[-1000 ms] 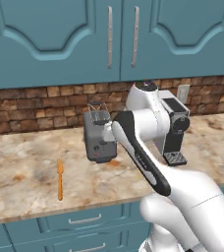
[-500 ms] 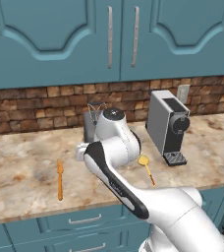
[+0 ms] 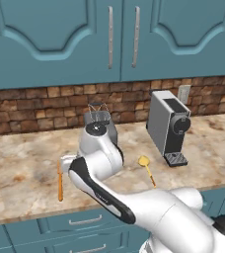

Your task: Take the fork and place it on the left side of the plate. Then take the spoon and place it on the right side of the plate. Make sure they're directly next to the plate.

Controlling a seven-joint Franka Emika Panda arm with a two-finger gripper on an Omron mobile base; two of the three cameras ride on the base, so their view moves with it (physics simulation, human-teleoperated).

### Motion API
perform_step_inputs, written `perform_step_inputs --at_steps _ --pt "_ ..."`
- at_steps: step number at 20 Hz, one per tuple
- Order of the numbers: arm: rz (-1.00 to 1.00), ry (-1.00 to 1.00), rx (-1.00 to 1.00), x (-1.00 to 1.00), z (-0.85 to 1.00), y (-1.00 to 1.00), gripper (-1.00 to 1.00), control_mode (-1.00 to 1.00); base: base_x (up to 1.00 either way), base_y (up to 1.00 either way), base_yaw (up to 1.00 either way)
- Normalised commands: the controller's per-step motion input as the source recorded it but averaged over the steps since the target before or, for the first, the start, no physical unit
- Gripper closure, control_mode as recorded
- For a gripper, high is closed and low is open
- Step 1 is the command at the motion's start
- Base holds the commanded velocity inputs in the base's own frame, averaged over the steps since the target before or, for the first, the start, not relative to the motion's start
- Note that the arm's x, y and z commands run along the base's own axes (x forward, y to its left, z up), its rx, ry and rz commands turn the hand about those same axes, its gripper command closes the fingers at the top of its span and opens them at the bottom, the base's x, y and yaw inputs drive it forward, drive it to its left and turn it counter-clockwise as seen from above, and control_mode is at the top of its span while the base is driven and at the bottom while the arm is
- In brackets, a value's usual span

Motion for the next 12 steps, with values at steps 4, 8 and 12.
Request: perform_step_inputs --at_steps 4,8,12 --pt "0.0 0.04 0.0 0.27 -0.15 0.49 -1.0 -1.0 0.0 0.0 0.0" --pt "-0.01 0.05 0.0 0.49 -0.24 0.28 -1.0 -1.0 0.0 0.0 0.0" --pt "0.0 0.0 0.0 0.23 -0.45 0.06 -1.0 -1.0 0.0 0.0 0.0"
